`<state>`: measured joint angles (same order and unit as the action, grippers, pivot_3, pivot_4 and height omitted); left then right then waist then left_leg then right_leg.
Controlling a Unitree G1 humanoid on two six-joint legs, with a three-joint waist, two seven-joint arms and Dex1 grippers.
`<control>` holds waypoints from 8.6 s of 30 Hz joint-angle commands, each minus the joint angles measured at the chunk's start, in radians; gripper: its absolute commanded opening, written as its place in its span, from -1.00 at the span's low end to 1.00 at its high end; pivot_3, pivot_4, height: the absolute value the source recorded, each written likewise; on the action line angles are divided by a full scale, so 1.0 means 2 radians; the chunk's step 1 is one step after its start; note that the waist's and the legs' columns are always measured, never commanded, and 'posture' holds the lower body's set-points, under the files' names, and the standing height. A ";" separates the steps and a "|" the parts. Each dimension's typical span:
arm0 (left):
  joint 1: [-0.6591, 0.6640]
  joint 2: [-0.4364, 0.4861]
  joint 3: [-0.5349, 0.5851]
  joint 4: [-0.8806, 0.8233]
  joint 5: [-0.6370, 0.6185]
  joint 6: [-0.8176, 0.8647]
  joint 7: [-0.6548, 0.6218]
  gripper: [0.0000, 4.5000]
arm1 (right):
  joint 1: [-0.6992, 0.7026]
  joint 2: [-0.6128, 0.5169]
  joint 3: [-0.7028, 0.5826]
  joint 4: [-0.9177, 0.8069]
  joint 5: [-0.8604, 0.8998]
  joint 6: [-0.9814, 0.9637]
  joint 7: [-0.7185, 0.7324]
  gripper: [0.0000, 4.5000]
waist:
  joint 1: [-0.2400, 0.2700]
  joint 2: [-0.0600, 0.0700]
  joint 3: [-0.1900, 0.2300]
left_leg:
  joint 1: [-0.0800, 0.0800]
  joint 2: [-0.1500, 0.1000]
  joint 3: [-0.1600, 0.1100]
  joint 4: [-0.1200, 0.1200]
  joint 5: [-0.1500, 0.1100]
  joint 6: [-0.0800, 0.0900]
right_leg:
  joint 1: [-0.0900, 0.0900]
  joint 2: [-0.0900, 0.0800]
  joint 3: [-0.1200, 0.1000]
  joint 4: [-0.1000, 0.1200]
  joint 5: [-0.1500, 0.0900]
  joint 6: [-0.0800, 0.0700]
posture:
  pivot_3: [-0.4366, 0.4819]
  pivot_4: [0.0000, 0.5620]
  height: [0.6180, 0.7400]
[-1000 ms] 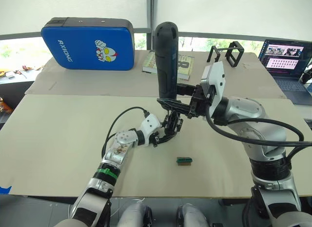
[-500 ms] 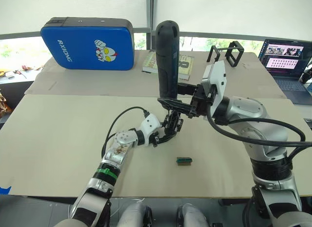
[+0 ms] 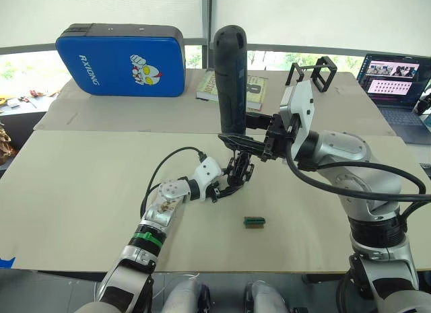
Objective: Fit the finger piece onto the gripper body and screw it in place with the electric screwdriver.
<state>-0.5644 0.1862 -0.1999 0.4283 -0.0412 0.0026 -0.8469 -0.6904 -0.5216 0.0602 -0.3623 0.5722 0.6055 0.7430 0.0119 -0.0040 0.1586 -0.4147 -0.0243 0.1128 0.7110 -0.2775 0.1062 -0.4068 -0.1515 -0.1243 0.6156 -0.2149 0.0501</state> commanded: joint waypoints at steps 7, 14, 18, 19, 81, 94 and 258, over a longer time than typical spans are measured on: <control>-0.011 -0.004 -0.002 -0.012 -0.007 -0.013 -0.002 0.03 | 0.000 0.002 -0.021 -0.028 0.009 -0.003 -0.010 -0.15 | 0.000 0.000 0.000 | 0.000 0.000 0.000 0.000 0.000 0.000 | 0.000 0.000 0.000 0.000 0.000 0.000 | -0.05 -0.47 1.00; -0.010 -0.004 -0.002 -0.014 -0.007 -0.012 -0.002 0.03 | -0.001 0.007 -0.019 -0.031 0.014 0.005 -0.015 -0.15 | 0.000 0.000 0.000 | 0.000 0.000 0.000 0.000 0.000 0.000 | 0.000 0.000 0.000 0.000 0.000 0.000 | -0.05 -0.47 1.00; -0.010 -0.004 -0.001 -0.013 -0.007 -0.012 -0.002 0.03 | -0.004 0.012 -0.021 -0.033 0.020 0.014 -0.022 -0.15 | 0.000 0.000 0.000 | 0.000 0.000 0.000 0.000 0.000 0.000 | 0.000 0.000 0.000 0.000 0.000 0.000 | -0.05 -0.47 1.00; -0.010 -0.004 -0.001 -0.013 -0.007 -0.012 -0.002 0.03 | -0.004 0.014 -0.022 -0.033 0.022 0.016 -0.024 -0.15 | 0.000 0.000 0.000 | 0.000 0.000 0.000 0.000 0.000 0.000 | 0.000 0.000 0.000 0.000 0.000 0.000 | -0.05 -0.47 1.00; -0.014 0.000 -0.001 -0.010 -0.006 -0.017 0.000 0.03 | 0.026 0.007 0.026 0.075 -0.060 -0.069 0.039 -0.15 | -0.001 0.000 0.000 | 0.001 0.000 0.000 0.000 0.000 0.000 | 0.001 0.001 0.000 0.000 0.000 0.000 | -0.05 -0.47 1.00; -0.016 0.002 0.000 -0.008 -0.007 -0.016 0.000 0.03 | 0.031 -0.017 0.054 0.121 -0.085 -0.081 0.077 -0.15 | 0.000 0.000 0.000 | 0.004 0.000 0.000 0.000 0.000 0.000 | 0.002 0.000 0.001 0.000 0.000 0.000 | -0.05 -0.47 1.00; 0.170 0.276 0.070 -0.309 -0.161 0.187 -0.170 1.00 | 0.124 -0.289 -0.039 0.296 0.187 0.349 0.068 -0.15 | 0.000 0.005 0.003 | 0.000 0.000 0.000 -0.008 -0.001 -0.004 | 0.000 -0.004 -0.004 -0.009 0.005 -0.001 | -0.05 -0.47 1.00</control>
<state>-0.2194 0.7312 -0.0748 -0.1716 -0.3566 0.3861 -1.1965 -0.4147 -1.0926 -0.0179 0.2210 0.9786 1.3194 0.8356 0.0113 0.0056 0.1652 -0.4152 -0.0235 0.1133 0.6958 -0.2748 0.1045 -0.4066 -0.1558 -0.1323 0.5986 -0.2047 0.0490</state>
